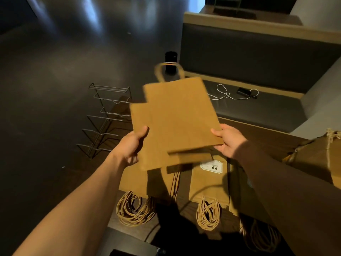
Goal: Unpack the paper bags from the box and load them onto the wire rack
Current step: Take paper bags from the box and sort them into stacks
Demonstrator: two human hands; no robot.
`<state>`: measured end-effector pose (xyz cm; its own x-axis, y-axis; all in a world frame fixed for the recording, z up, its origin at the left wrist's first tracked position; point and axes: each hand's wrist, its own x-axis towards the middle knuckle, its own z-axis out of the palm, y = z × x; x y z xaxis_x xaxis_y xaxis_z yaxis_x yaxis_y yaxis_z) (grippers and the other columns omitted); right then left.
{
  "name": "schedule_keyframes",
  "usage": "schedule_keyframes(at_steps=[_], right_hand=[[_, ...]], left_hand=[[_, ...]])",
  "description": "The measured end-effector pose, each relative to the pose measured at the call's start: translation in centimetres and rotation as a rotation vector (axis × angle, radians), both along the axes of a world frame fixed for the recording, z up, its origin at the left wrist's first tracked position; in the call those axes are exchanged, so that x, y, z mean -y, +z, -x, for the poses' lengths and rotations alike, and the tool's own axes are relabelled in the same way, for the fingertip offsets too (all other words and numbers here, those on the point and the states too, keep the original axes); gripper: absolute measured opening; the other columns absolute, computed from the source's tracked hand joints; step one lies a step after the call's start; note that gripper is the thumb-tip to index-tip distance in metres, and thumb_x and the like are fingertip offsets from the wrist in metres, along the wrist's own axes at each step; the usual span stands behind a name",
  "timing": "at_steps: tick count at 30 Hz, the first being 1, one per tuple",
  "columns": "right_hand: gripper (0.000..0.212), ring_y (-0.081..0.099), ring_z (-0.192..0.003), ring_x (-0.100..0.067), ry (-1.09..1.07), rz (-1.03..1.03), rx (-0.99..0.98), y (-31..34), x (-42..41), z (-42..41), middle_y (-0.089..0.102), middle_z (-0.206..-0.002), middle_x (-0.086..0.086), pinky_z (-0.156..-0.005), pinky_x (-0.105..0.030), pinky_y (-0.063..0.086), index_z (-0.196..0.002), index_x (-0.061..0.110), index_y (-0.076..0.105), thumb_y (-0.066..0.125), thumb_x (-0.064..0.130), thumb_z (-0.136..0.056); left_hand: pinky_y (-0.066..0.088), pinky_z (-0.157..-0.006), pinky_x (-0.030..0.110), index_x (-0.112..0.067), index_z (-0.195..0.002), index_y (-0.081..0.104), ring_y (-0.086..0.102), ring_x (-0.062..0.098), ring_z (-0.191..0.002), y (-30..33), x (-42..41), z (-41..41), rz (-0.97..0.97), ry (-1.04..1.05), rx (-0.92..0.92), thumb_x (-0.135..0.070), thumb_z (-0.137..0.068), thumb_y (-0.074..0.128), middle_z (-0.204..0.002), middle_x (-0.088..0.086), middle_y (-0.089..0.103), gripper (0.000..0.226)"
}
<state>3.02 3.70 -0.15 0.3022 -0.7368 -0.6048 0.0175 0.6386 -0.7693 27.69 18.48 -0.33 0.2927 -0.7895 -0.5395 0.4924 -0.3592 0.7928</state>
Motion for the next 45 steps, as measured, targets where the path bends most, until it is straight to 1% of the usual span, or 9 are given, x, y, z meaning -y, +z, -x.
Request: schedule_keyframes(at_steps=[5, 10, 16, 22, 25, 31, 34, 41, 45], right_hand=[[0.022, 0.067, -0.087, -0.022, -0.042, -0.147, 0.02, -0.5, -2.6, -2.9, 0.065, -0.113, -0.014, -0.055, -0.025, 0.055, -0.116, 0.006, 0.054, 0.053, -0.001, -0.095], [0.027, 0.062, -0.092, -0.022, 0.084, -0.124, -0.16, -1.1, -4.6, -5.3, 0.066, -0.11, -0.012, -0.066, -0.031, 0.05, -0.117, 0.009, 0.056, 0.065, 0.01, -0.091], [0.025, 0.063, -0.106, -0.029, 0.139, -0.118, -0.144, -1.2, -5.2, -6.4, 0.065, -0.116, -0.013, -0.078, -0.041, 0.056, -0.111, 0.014, 0.054, 0.066, 0.007, -0.09], [0.1, 0.06, -0.114, -0.025, 0.284, -0.001, -0.335, -1.5, -5.6, -6.2, 0.05, -0.142, -0.008, -0.085, -0.038, 0.055, -0.151, 0.029, 0.013, 0.081, 0.026, -0.078], [0.1, 0.056, -0.119, -0.027, 0.182, 0.011, -0.324, -0.8, -4.8, -6.2, 0.039, -0.151, -0.007, -0.092, -0.041, 0.054, -0.155, 0.031, 0.002, 0.068, 0.053, -0.083], [0.09, 0.054, -0.122, -0.041, -0.086, -0.158, 0.352, 1.2, -3.4, -6.2, 0.051, -0.14, -0.017, -0.102, -0.058, 0.043, -0.145, 0.025, 0.04, 0.048, 0.082, -0.076], [0.081, 0.063, -0.108, -0.037, -0.212, -0.174, 0.343, 1.4, -2.7, -6.4, 0.064, -0.121, -0.015, -0.091, -0.054, 0.052, -0.13, 0.024, 0.053, 0.061, 0.078, -0.07], [0.088, 0.052, -0.123, -0.033, -0.292, 0.066, -0.022, 1.4, -1.3, -6.3, 0.028, -0.155, -0.011, -0.095, -0.052, 0.051, -0.152, 0.045, 0.011, 0.046, -0.009, -0.092], [0.042, 0.065, -0.095, -0.033, -0.302, -0.095, -0.01, 1.4, -1.6, -6.8, 0.061, -0.11, -0.018, -0.085, -0.05, 0.056, -0.124, 0.012, 0.042, 0.055, -0.006, -0.088]], left_hand=[[0.062, -0.073, 0.05, -0.004, -0.137, 0.047, 0.071, 0.033, -0.099, -0.2, 1.8, 1.5, 0.159, 0.225, -0.402, -0.021, -0.104, 0.046, -0.12, 0.02, 0.067, 0.037], [0.061, -0.069, 0.044, -0.025, -0.141, 0.039, 0.073, 0.026, -0.099, -0.4, 2.7, 3.7, 0.187, 0.128, -0.249, -0.051, -0.091, 0.054, -0.13, 0.013, 0.06, 0.058], [0.061, -0.078, 0.046, -0.014, -0.139, 0.047, 0.068, 0.03, -0.111, -2.7, 2.7, 4.7, 0.191, 0.216, -0.22, -0.008, -0.096, 0.061, -0.128, 0.014, 0.065, 0.046], [0.054, -0.054, 0.026, -0.007, -0.099, 0.057, 0.063, 0.011, -0.055, -2.0, 3.4, 4.2, 0.018, 0.298, -0.007, 0.006, -0.095, 0.05, -0.079, 0.008, 0.064, 0.015], [0.049, -0.046, 0.022, -0.008, -0.093, 0.056, 0.061, 0.01, -0.048, -0.6, 3.3, 3.5, 0.032, 0.294, -0.008, 0.006, -0.094, 0.049, -0.073, 0.007, 0.063, 0.016], [0.043, -0.109, 0.043, -0.049, -0.12, 0.066, 0.051, 0.016, -0.128, -1.9, 2.9, 2.0, 0.278, -0.223, 0.872, -0.001, -0.095, 0.05, -0.134, -0.005, 0.059, 0.057], [0.033, -0.111, 0.054, -0.073, -0.117, 0.05, 0.042, 0.015, -0.132, -2.5, 2.5, 2.0, 0.272, -0.348, 1.138, -0.006, -0.094, 0.051, -0.133, -0.018, 0.053, 0.071], [0.018, -0.099, 0.039, -0.036, -0.103, 0.063, 0.037, 0.019, -0.132, -1.9, 1.3, 1.4, 0.182, -0.084, 1.358, -0.002, -0.088, 0.058, -0.122, -0.017, 0.06, 0.038], [0.016, -0.105, 0.054, -0.034, -0.102, 0.07, 0.017, 0.038, -0.146, -2.4, 1.3, 0.9, 0.344, -0.177, 1.544, -0.034, -0.082, 0.053, -0.152, 0.003, 0.042, 0.026]])
